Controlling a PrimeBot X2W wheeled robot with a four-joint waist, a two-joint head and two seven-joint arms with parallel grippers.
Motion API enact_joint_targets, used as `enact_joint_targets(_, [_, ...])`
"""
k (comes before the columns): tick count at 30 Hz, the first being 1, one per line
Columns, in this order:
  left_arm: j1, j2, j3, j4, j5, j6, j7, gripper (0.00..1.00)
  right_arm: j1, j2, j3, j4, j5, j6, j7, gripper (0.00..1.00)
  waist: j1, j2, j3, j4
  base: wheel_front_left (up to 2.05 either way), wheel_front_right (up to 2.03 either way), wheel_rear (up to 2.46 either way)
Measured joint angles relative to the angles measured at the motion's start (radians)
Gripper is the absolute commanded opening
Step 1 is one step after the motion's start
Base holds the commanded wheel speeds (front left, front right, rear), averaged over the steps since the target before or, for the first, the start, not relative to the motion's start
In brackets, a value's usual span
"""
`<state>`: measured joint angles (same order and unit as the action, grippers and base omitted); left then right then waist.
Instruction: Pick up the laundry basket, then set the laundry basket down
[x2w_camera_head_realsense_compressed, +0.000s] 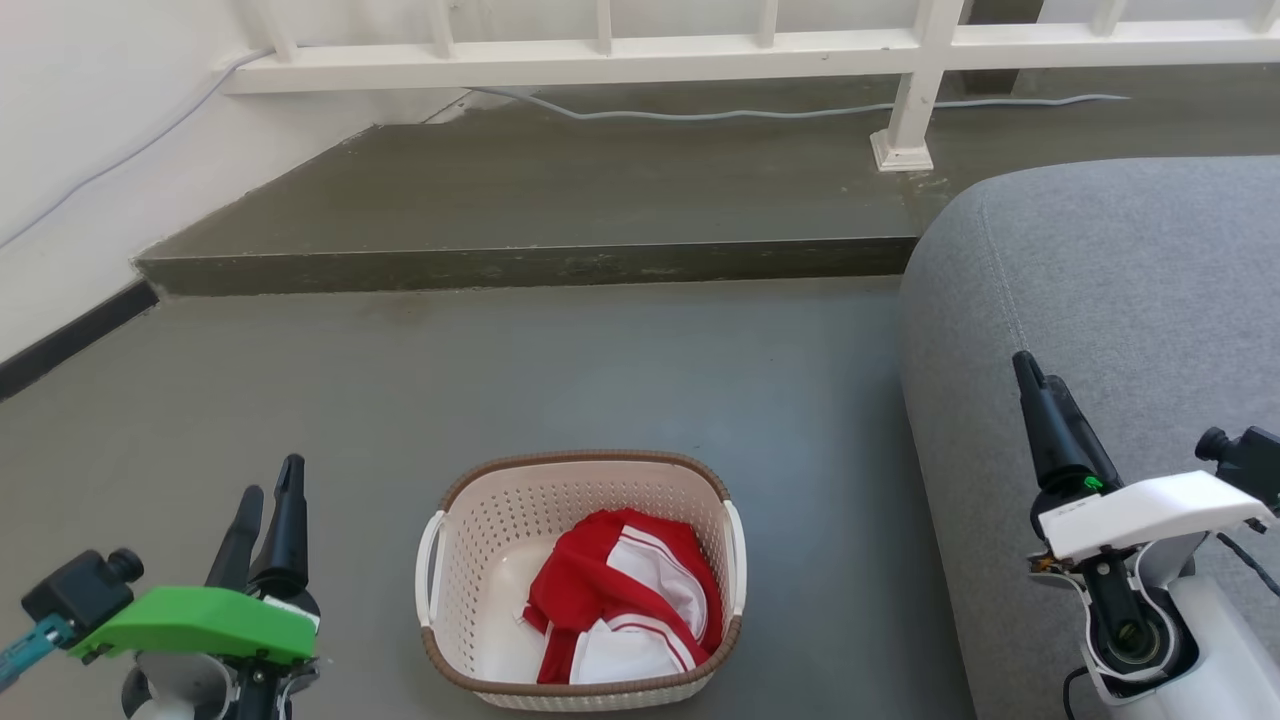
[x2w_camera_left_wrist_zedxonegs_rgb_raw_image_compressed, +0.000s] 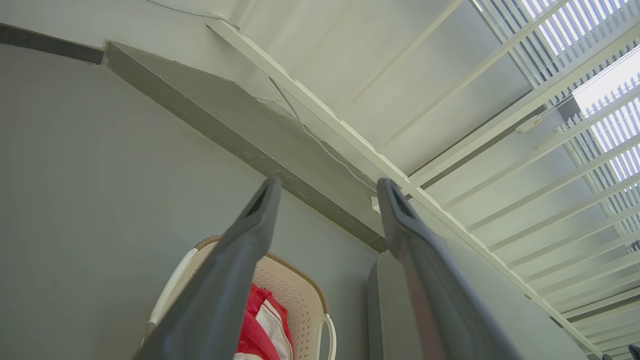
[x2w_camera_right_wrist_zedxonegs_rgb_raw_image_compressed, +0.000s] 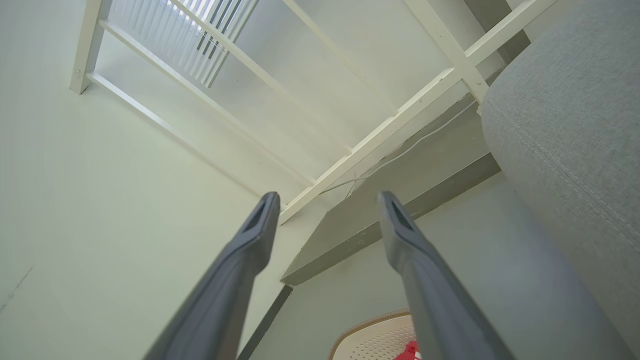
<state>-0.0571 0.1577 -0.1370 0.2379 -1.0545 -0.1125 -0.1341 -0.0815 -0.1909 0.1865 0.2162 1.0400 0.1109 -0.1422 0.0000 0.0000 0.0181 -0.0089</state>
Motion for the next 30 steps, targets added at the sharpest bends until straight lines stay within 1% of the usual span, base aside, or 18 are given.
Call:
enact_joint_targets(1, [0.000, 0.000, 0.000, 0.000, 0.000, 0.000, 0.000, 1.00, 0.000, 0.000, 0.000, 0.000, 0.000, 0.000, 0.000, 1.00, 0.0000, 0.0000, 0.000, 0.000, 0.00, 0.00, 0.00])
enact_joint_targets(5, [-0.008, 0.000, -0.001, -0.016, 0.081, 0.008, -0.009, 1.00, -0.008, -0.001, 0.016, 0.001, -0.080, -0.021, -0.008, 1.00, 0.0000, 0.0000, 0.001, 0.001, 0.00, 0.00, 0.00])
enact_joint_targets(12, [-0.009, -0.009, -0.006, -0.025, 0.189, 0.016, -0.027, 1.00, -0.014, 0.003, 0.027, 0.000, -0.196, -0.051, -0.025, 1.00, 0.0000, 0.0000, 0.005, 0.002, 0.00, 0.00, 0.00])
enact_joint_targets(20, [-0.016, -0.020, -0.006, -0.030, 0.303, 0.016, -0.049, 1.00, -0.031, 0.011, 0.044, -0.002, -0.316, -0.062, -0.046, 1.00, 0.0000, 0.0000, 0.008, 0.003, 0.00, 0.00, 0.00])
enact_joint_targets(21, [-0.020, -0.021, -0.006, -0.030, 0.320, 0.016, -0.053, 1.00, -0.034, 0.013, 0.045, -0.003, -0.330, -0.069, -0.048, 1.00, 0.0000, 0.0000, 0.009, 0.003, 0.00, 0.00, 0.00])
enact_joint_targets(27, [-0.031, -0.035, -0.003, -0.034, 0.411, 0.016, -0.067, 1.00, -0.034, 0.027, 0.051, -0.004, -0.416, -0.070, -0.063, 1.00, 0.0000, 0.0000, 0.010, 0.003, 0.00, 0.00, 0.00])
enact_joint_targets(30, [-0.031, -0.043, -0.002, -0.037, 0.456, 0.016, -0.078, 1.00, -0.035, 0.027, 0.052, -0.003, -0.460, -0.086, -0.069, 1.00, 0.0000, 0.0000, 0.011, 0.003, 0.00, 0.00, 0.00])
